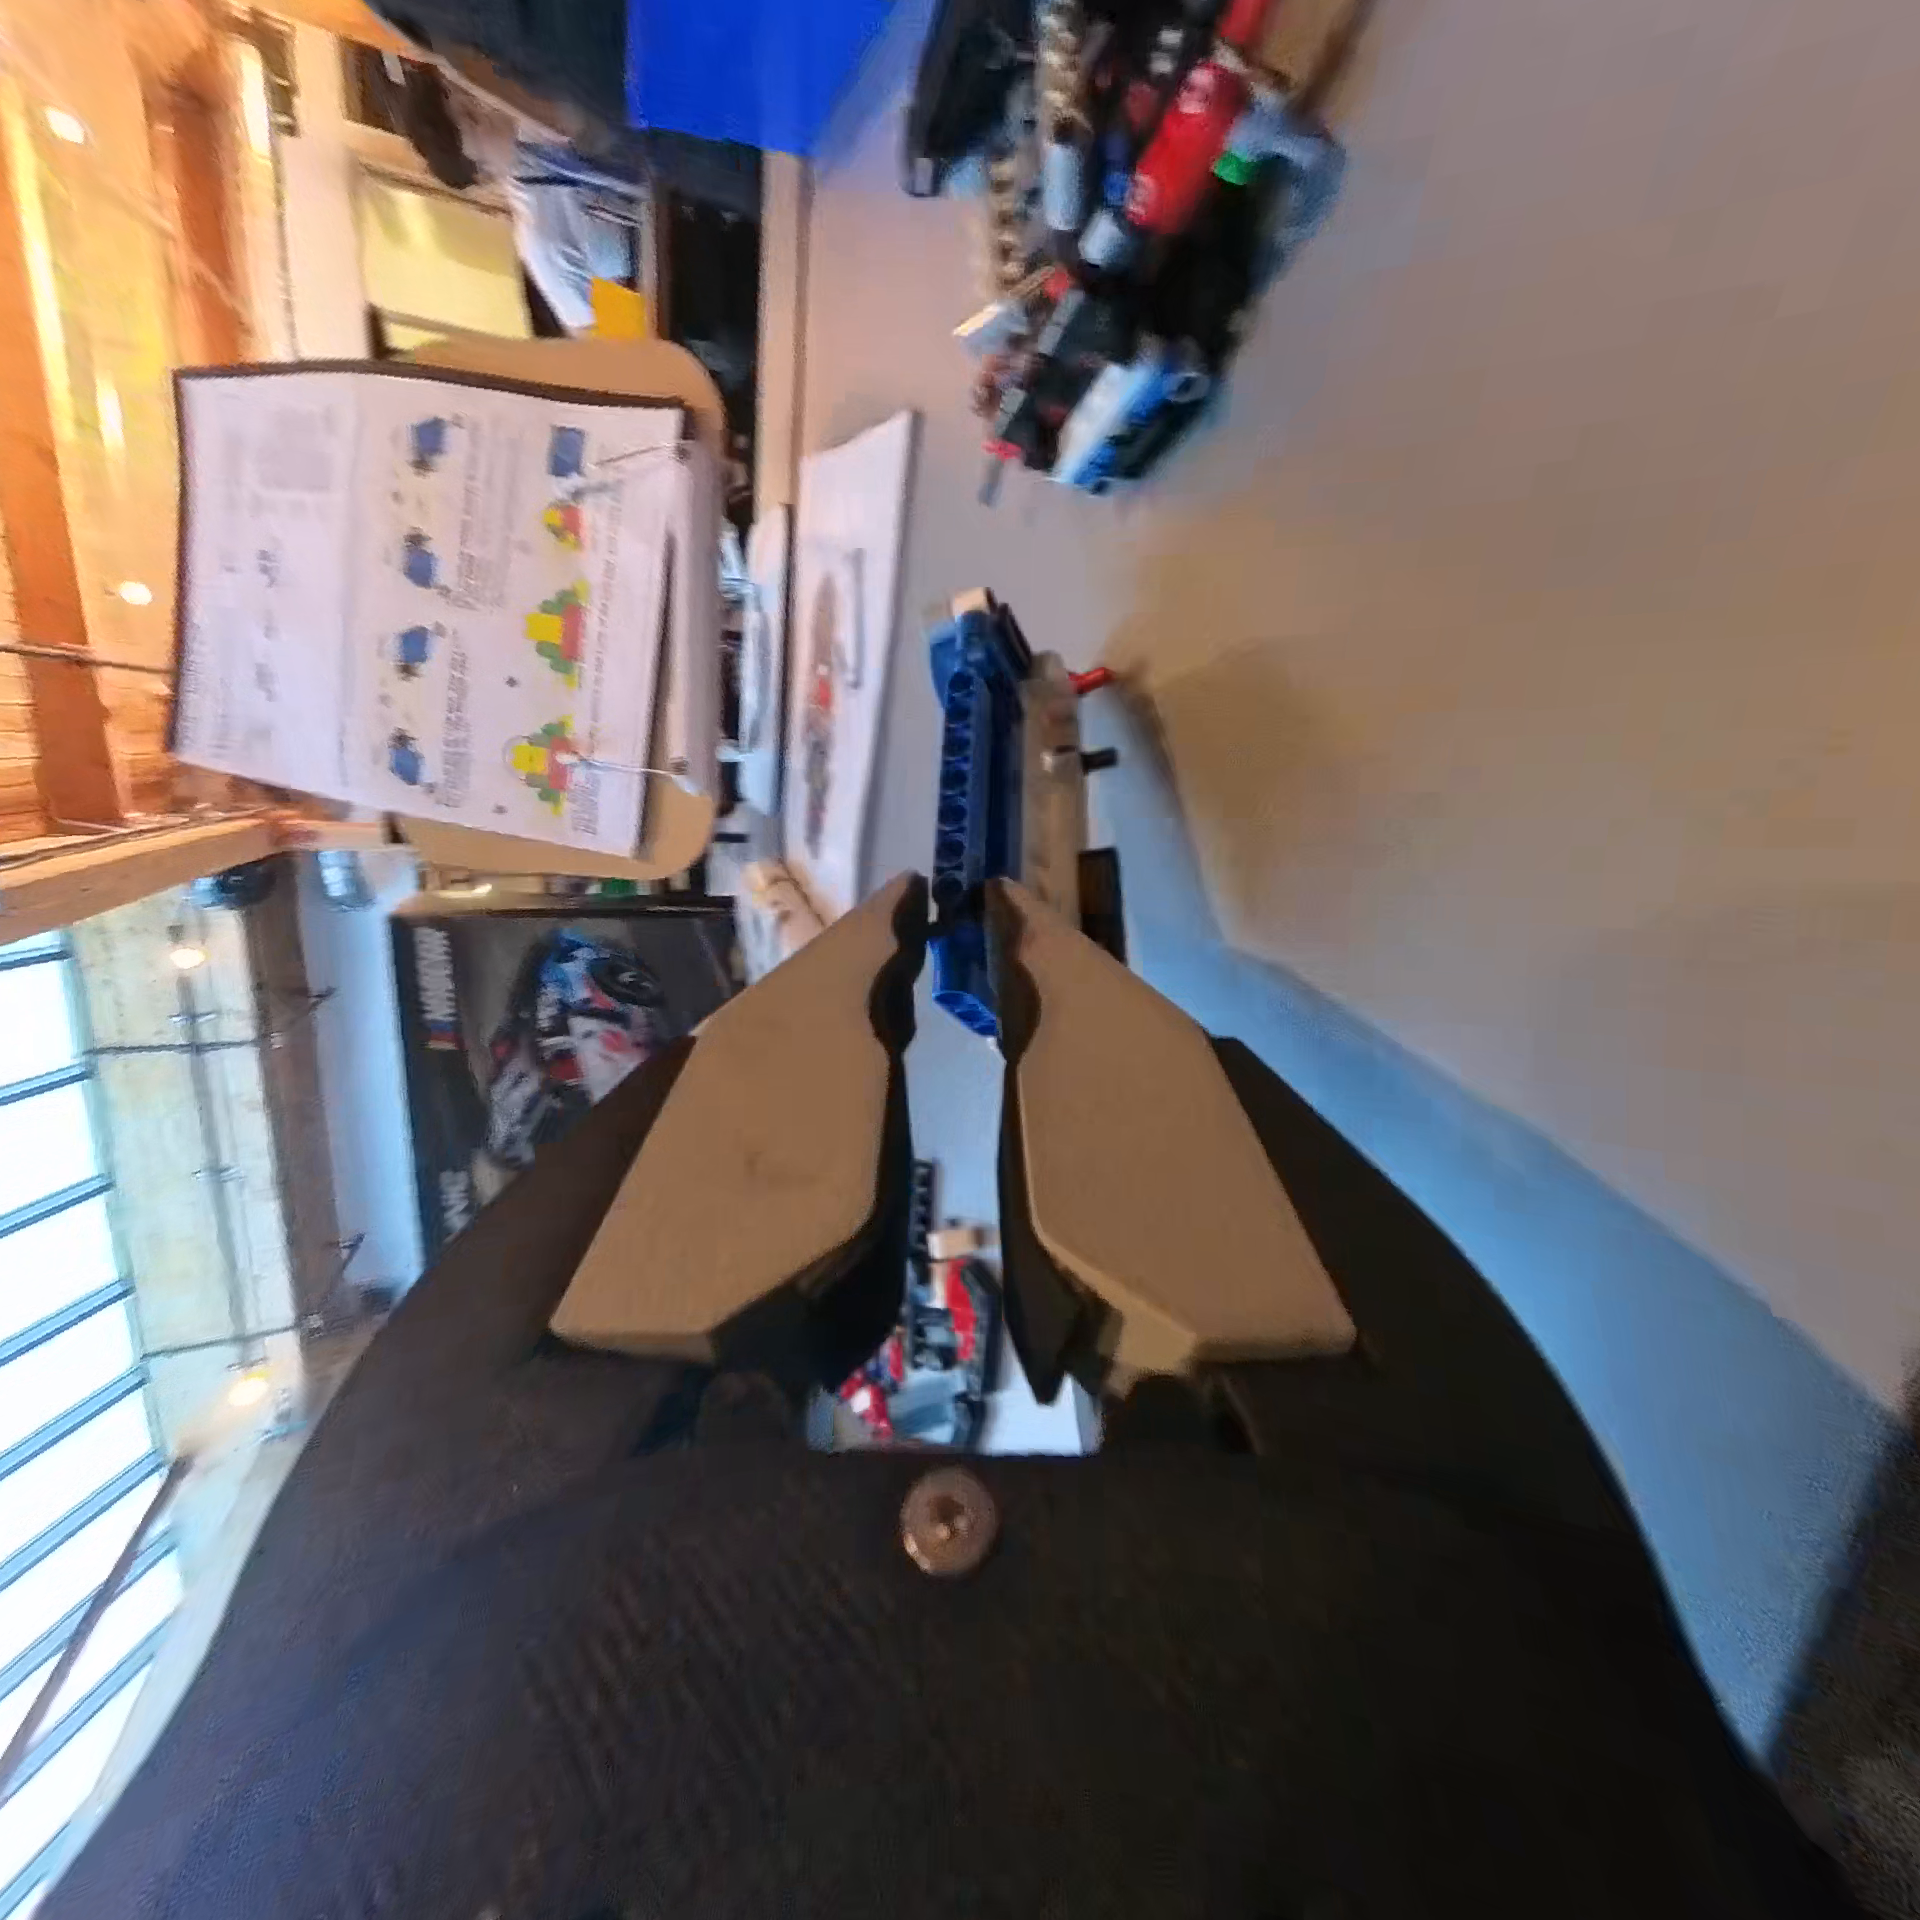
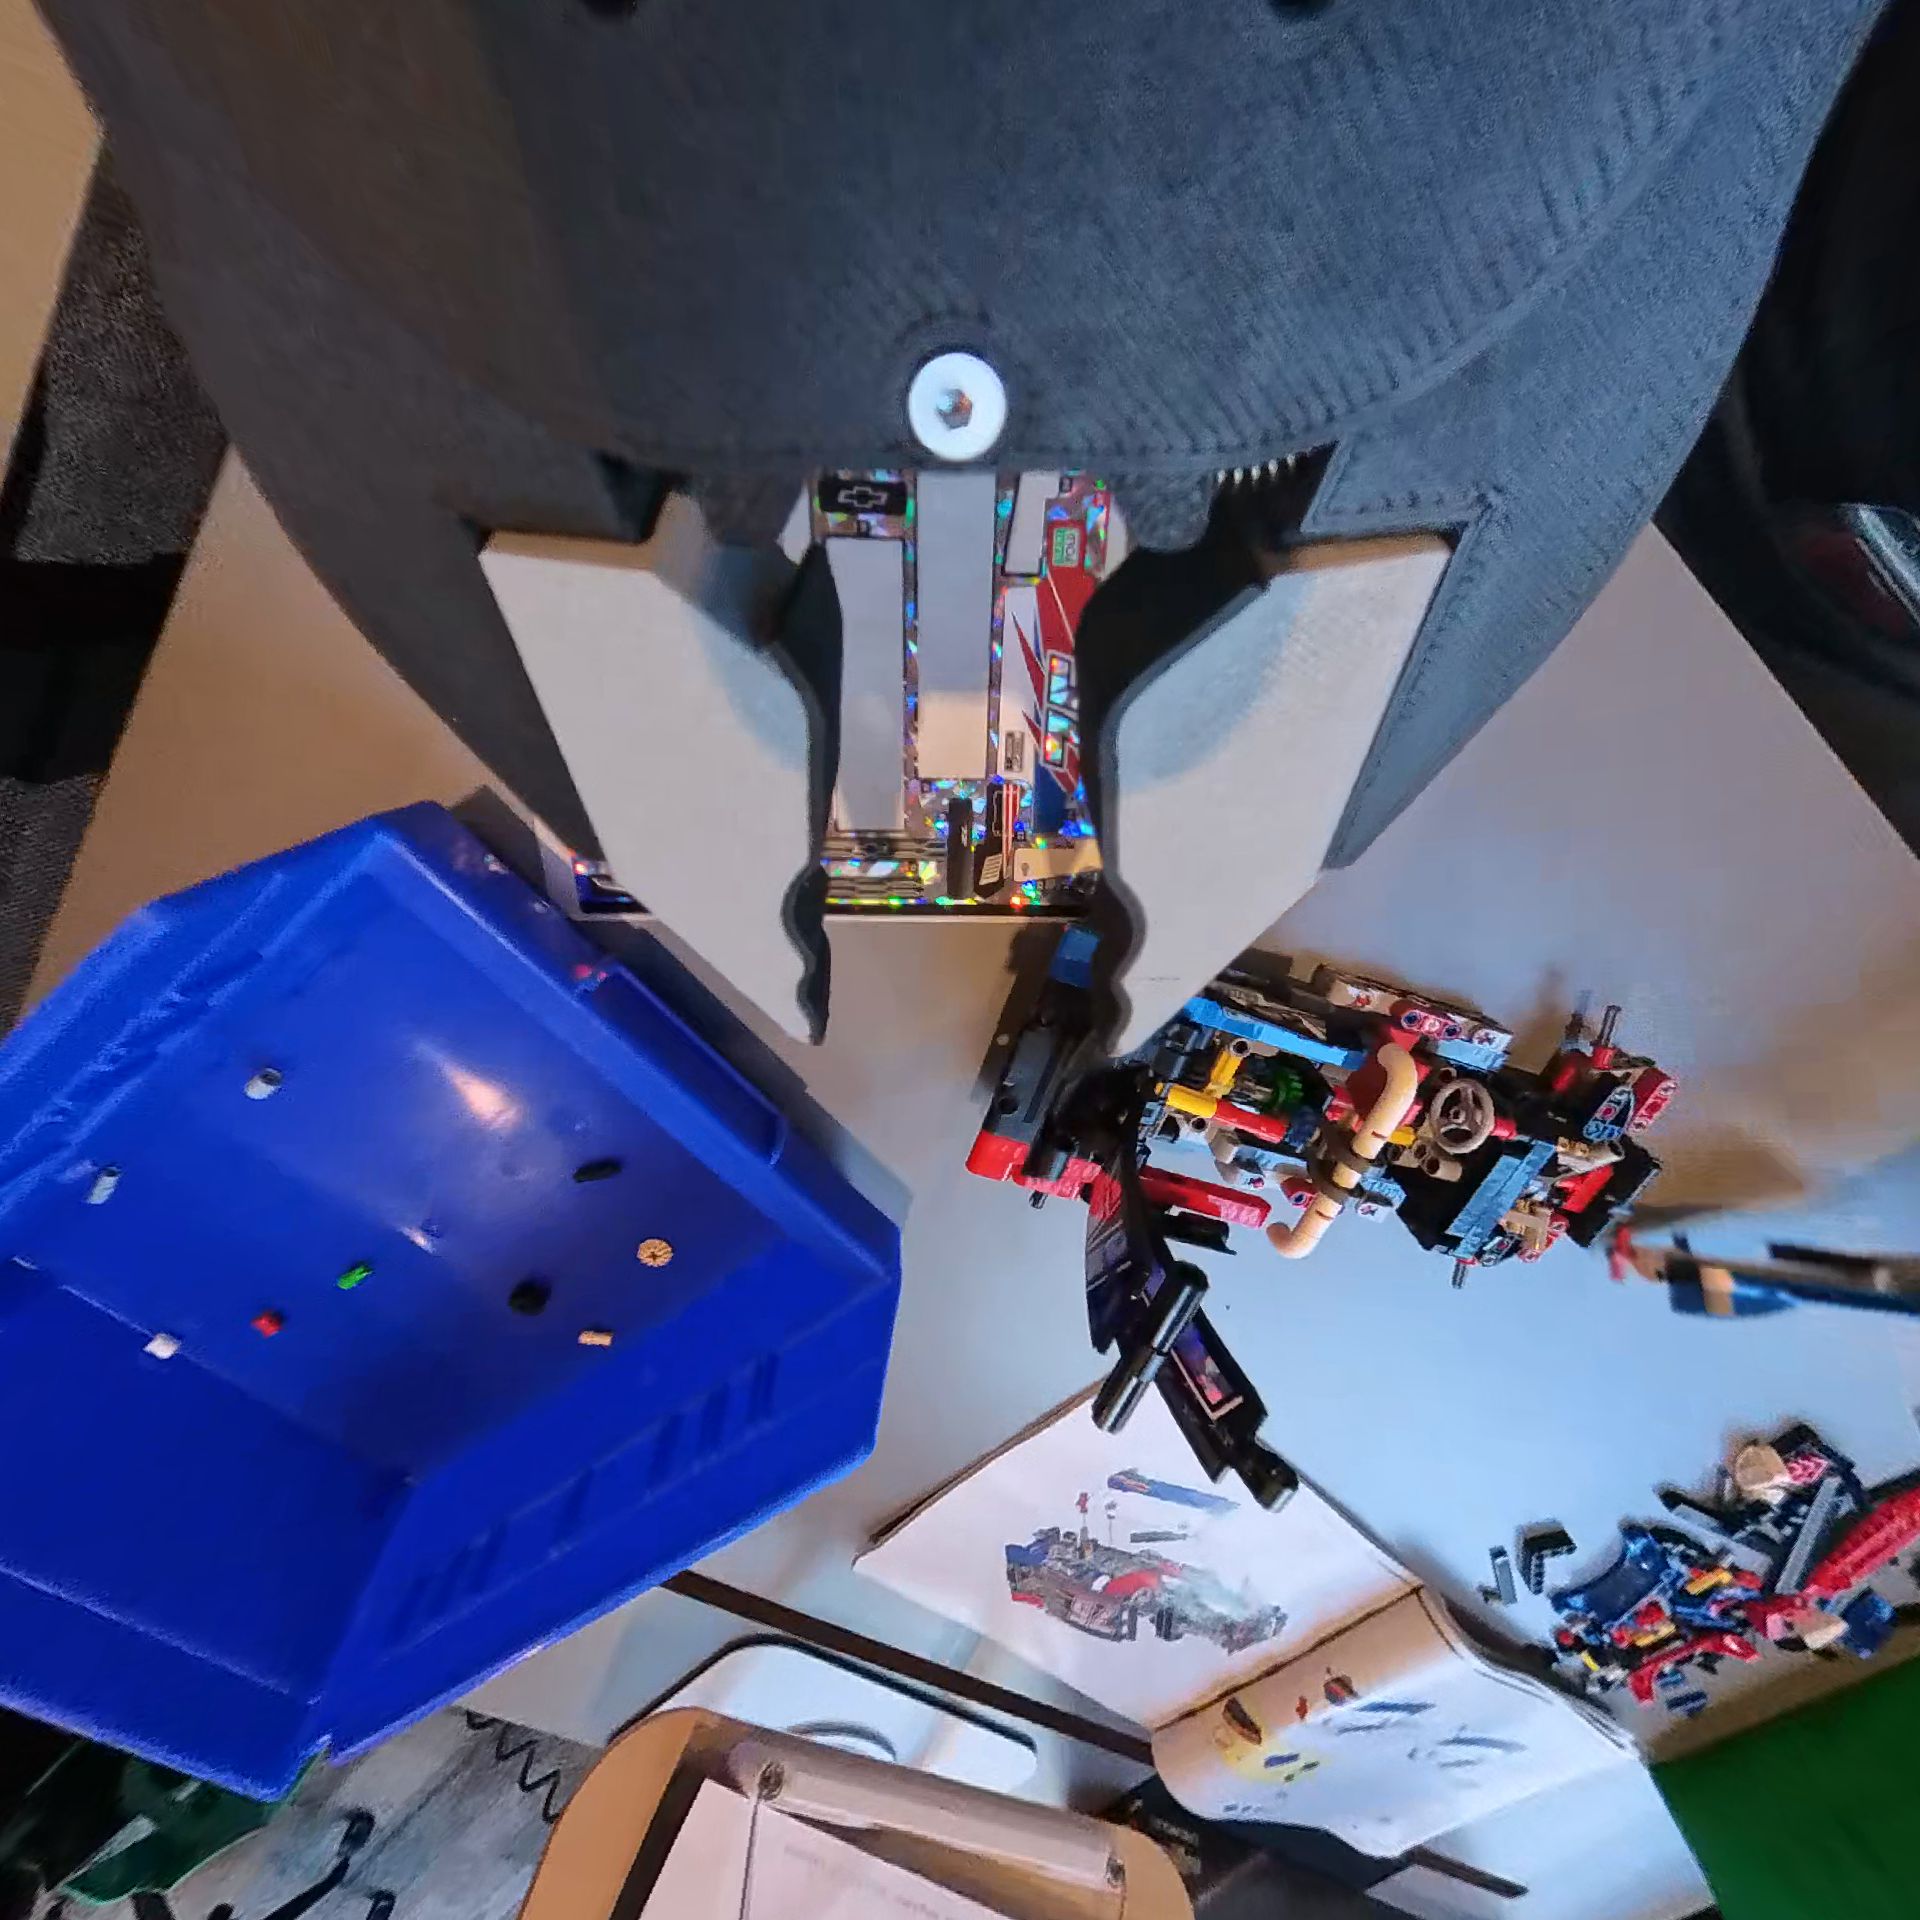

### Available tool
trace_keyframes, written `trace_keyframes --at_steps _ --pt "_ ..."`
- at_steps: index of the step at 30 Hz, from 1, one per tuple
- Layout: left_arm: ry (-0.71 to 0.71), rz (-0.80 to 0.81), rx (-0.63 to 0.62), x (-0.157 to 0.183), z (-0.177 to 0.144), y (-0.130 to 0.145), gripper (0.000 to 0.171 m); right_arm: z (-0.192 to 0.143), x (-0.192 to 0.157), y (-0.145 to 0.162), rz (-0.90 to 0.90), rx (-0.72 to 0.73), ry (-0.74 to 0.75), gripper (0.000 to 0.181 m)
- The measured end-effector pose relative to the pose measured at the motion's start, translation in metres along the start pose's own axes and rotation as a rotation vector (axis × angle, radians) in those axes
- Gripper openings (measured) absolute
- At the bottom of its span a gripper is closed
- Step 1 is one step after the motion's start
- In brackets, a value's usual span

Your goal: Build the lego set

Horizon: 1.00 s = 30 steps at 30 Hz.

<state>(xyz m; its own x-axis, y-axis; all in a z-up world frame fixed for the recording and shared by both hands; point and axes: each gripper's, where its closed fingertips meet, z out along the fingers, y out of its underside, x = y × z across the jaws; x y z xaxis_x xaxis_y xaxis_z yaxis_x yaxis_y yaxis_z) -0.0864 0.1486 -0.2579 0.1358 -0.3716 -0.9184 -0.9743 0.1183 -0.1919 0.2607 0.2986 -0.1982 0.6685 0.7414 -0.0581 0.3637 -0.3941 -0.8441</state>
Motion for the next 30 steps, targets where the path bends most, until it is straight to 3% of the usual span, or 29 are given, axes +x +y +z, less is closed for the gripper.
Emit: trace_keyframes --at_steps 2,7,14,16,18,23,26,30 --pt "0.075 -0.049 0.047 0.012 -0.005 -0.003 0.012 0.003 -0.005 -0.006 0.01 0.021 -0.02 0.05" --pt "0.192 -0.244 0.081 0.014 -0.009 -0.005 0.045 0.007 -0.015 -0.02 0.028 0.049 -0.039 0.049" --pt "0.225 -0.432 0.188 -0.008 -0.028 -0.016 0.053 0.005 -0.019 -0.035 0.009 0.04 -0.01 0.054" --pt "0.252 -0.569 0.23 -0.026 -0.027 -0.035 0.052 0.007 -0.019 -0.043 0.003 0.037 -0.005 0.054" --pt "0.305 -0.682 0.285 -0.046 -0.014 -0.071 0.054 0.013 -0.025 -0.052 -0.008 0.014 -0.023 0.057" --pt "0.441 -0.831 0.421 -0.084 0.058 -0.164 0.061 0.037 -0.038 -0.077 -0.13 -0.082 0.005 0.073" --pt "0.614 -0.85 0.393 -0.072 0.104 -0.199 0.082 0.055 -0.042 -0.08 -0.149 -0.165 0.013 0.087" --pt "0.796 -0.819 0.322 -0.041 0.131 -0.219 0.103 0.077 -0.038 -0.062 -0.125 -0.321 -0.004 0.096"
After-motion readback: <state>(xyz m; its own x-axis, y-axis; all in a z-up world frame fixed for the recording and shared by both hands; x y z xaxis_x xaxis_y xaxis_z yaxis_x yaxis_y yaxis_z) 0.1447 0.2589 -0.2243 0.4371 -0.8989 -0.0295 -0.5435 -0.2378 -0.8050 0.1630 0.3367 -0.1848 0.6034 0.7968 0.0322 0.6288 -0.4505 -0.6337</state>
